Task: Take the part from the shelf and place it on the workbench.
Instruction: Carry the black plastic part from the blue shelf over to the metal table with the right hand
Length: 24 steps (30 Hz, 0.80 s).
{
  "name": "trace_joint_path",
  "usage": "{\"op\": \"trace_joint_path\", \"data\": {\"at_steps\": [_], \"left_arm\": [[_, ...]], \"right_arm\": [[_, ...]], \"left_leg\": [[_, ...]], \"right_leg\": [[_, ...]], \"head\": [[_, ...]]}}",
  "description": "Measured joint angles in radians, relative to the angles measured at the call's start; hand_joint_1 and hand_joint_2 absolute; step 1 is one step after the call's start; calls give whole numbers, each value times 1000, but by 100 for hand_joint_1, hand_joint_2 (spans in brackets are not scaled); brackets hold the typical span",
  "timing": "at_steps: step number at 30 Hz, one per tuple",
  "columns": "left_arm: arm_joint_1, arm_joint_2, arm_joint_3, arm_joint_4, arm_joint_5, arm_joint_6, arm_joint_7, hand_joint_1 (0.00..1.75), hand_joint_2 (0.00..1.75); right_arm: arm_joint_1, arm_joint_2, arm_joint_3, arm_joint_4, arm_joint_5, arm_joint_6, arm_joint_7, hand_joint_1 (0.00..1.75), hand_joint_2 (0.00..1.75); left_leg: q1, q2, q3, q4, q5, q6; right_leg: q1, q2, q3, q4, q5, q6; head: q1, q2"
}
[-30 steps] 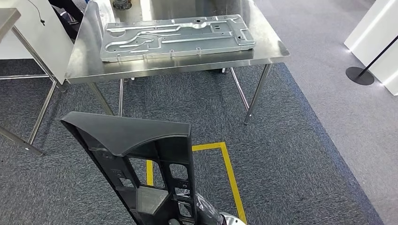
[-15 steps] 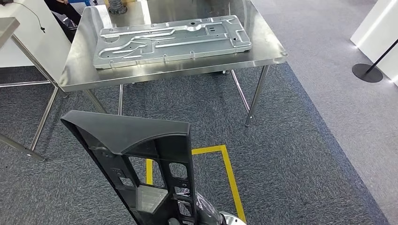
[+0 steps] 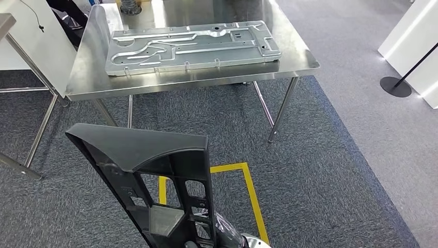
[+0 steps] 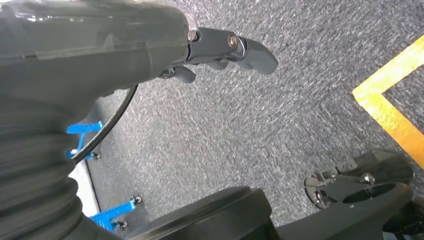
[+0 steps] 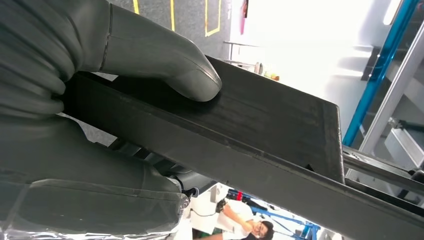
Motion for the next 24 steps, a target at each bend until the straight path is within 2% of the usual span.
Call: {"op": "trace_joint_path", "data": {"at_steps": [1,2,4,5,6,8,10,11,12,14,15,16,17,19,20,21,24], "left_arm": [[1,0,0,0,0,0,0,0,175],[2,0,0,0,0,0,-1,0,175],[5,-1,0,0,-1,0,-1,0,175],[6,-1,0,0,-1,0,-1,0,175],[7,-2,0,0,-2,0,-1,0,175],[8,-3,0,0,-4,0,-1,0,175],[8,-2,0,-1,-7,1,-1,0,175],[8,-2,0,-1,-8,1,-1,0,175],[5,-1,0,-1,-8,2,-2,0,175],[-4,0,1,-1,-5,1,-4,0,175],[-9,1,2,-1,-4,1,-5,0,175],[-12,2,4,-1,-2,1,-6,0,175],[-13,2,5,-1,-2,1,-6,0,175],[-8,2,7,-1,-2,2,-6,0,175],[-5,1,7,-1,-2,3,-6,0,175],[-2,1,7,-1,-2,3,-5,0,175],[-1,1,8,-1,-1,3,-6,0,175]], "right_arm": [[0,0,0,0,0,0,0,168,175],[0,-1,0,0,-1,0,0,168,175],[0,-1,1,1,-2,0,-1,168,175],[-1,-1,2,1,-3,0,-2,168,175],[0,-2,2,1,-4,0,-2,168,175],[0,-2,4,0,-5,-1,-3,168,175],[0,-2,5,-2,-6,-1,-3,168,175],[0,-2,5,-3,-7,-1,-4,168,175],[0,-2,6,-4,-8,-1,-5,168,175],[0,-2,6,-4,-9,-1,-6,168,175],[0,-2,6,-4,-9,-1,-6,168,175],[0,-2,7,-4,-9,0,-6,168,175],[0,-2,7,-4,-9,0,-6,168,175],[0,-2,7,-3,-9,0,-6,168,175],[-1,-2,8,-3,-10,0,-6,168,175],[-2,-2,8,-3,-10,0,-6,168,175],[-4,-3,8,-4,-10,0,-6,168,175]], "left_leg": [[0,-1,5,0,-4,0],[0,-3,13,0,-9,-1],[-1,-5,33,-1,-23,-5],[-2,-5,38,0,-30,-9],[-3,-4,40,0,-36,-14],[-4,-1,40,-6,-41,-23],[-4,-1,48,-5,-51,-33],[-5,-1,40,20,-66,-37],[-5,-2,20,68,-89,-41],[-4,-2,-53,208,-140,-46],[-4,-2,-83,262,-150,-48],[-4,-2,-99,282,-139,-50],[-3,-1,-97,264,-107,-50],[1,-1,-60,149,-17,-50],[1,-1,-42,91,13,-49],[0,-1,-30,51,24,-45],[-3,-2,-23,16,11,-25]], "right_leg": [[0,0,-17,15,13,0],[-1,0,-11,-15,49,-3],[2,0,44,-150,135,-13],[5,-1,70,-211,160,-18],[7,-1,86,-248,167,-22],[11,0,93,-269,155,-29],[5,1,104,-282,149,-37],[2,1,112,-290,147,-41],[-1,-1,121,-295,144,-45],[0,-5,133,-298,135,-50],[0,-6,139,-298,130,-51],[0,-6,147,-298,124,-51],[0,-4,156,-298,119,-50],[0,0,174,-297,107,-44],[1,2,179,-294,102,-39],[3,3,179,-292,99,-33],[4,1,172,-291,98,-17]], "head": [[0,0],[0,0],[0,0],[0,0],[0,0],[0,0],[0,0],[0,0],[0,0],[0,0],[0,0],[0,0],[0,0],[0,0],[0,0],[0,0],[0,0]]}}
